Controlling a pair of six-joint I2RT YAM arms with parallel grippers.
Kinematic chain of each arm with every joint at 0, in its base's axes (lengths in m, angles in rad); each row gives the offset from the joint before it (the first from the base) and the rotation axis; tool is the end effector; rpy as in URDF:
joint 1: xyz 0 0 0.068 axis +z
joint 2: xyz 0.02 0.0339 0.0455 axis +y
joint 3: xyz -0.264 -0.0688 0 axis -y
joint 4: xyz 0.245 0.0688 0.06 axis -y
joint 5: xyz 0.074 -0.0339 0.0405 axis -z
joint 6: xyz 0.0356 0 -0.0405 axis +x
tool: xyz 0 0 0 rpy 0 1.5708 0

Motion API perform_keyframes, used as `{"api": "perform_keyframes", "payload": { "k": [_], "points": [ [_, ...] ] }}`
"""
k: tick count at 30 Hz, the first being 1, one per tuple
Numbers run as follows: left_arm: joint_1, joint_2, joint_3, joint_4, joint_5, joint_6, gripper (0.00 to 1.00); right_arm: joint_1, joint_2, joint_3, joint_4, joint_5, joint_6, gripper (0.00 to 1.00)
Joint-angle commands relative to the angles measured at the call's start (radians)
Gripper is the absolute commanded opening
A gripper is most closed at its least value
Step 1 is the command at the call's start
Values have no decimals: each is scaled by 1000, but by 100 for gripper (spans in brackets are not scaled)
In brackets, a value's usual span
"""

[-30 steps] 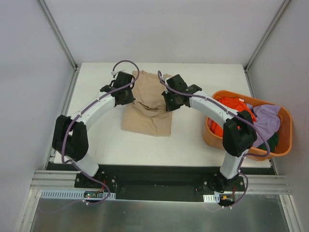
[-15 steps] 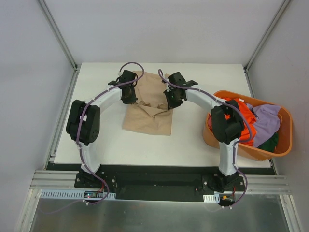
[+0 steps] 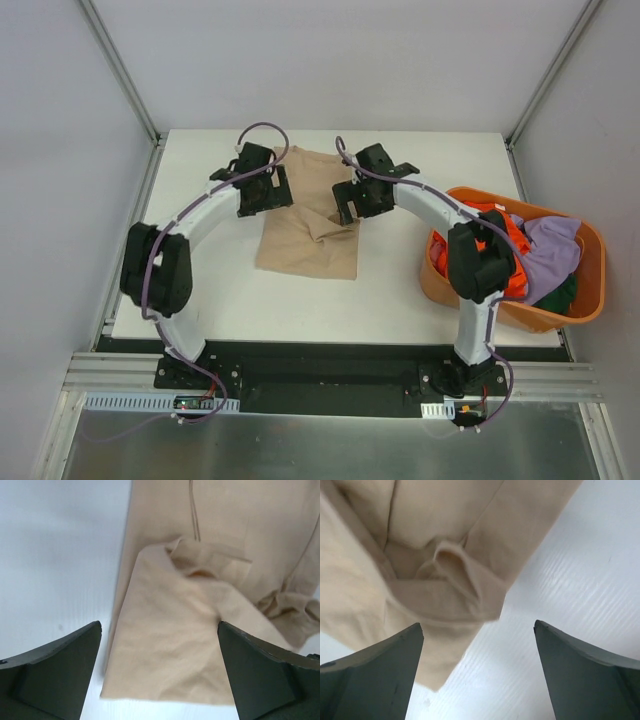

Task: Fold and stack the t-shirts
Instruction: Fold the folded rectangular tshirt in 1/3 of the way

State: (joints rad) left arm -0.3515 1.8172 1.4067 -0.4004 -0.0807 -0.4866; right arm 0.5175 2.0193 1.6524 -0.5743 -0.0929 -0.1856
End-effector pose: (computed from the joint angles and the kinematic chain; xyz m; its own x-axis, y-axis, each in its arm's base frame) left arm 0.3844 -0.1379 0.2474 -0.7377 -0.2259 -0.6362 -0.0610 0.9608 -0.2705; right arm 0.3887 0.2251 0.2310 -0.5907 -0.5477 -0.5925 -0.6604 0.7501 -0.0350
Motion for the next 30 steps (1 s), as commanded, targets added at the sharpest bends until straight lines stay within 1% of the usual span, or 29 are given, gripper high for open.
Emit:
{"api": "perform_keyframes", "payload": {
  "k": [1,3,5,7,9,11,15,17,20,22,24,26,30],
  "points": [
    [6,-263,-173,-25,-56,-119,99,47,-238,-147,54,-86,6,96],
    [6,-344,-276,-25,-48,-168,99,78,-283,-225,97,-163,21,96],
    [6,-400,-359,3,16,-181,99,111,-291,-282,134,-238,52,96],
    [6,-426,-422,29,102,-179,99,142,-268,-299,166,-277,70,96],
    [5,-438,-471,40,154,-187,99,159,-220,-270,177,-286,80,96],
    [5,-455,-514,38,159,-220,99,164,-148,-220,172,-291,81,96],
    [5,-504,-586,40,119,-240,99,151,-1,-71,150,-254,68,96],
    [5,-521,-609,38,114,-242,99,95,76,30,119,-211,58,96],
    [5,-533,-640,38,124,-241,99,7,175,192,94,-200,43,96],
    [5,-533,-649,35,125,-230,99,-19,232,310,26,-205,-3,96],
    [5,-527,-647,35,122,-230,99,-20,245,388,-22,-223,-32,96],
    [5,-515,-640,35,125,-233,99,-17,211,364,-24,-249,-44,96],
    [5,-481,-618,37,130,-231,99,-13,46,160,49,-199,-61,96]
  ]
}}
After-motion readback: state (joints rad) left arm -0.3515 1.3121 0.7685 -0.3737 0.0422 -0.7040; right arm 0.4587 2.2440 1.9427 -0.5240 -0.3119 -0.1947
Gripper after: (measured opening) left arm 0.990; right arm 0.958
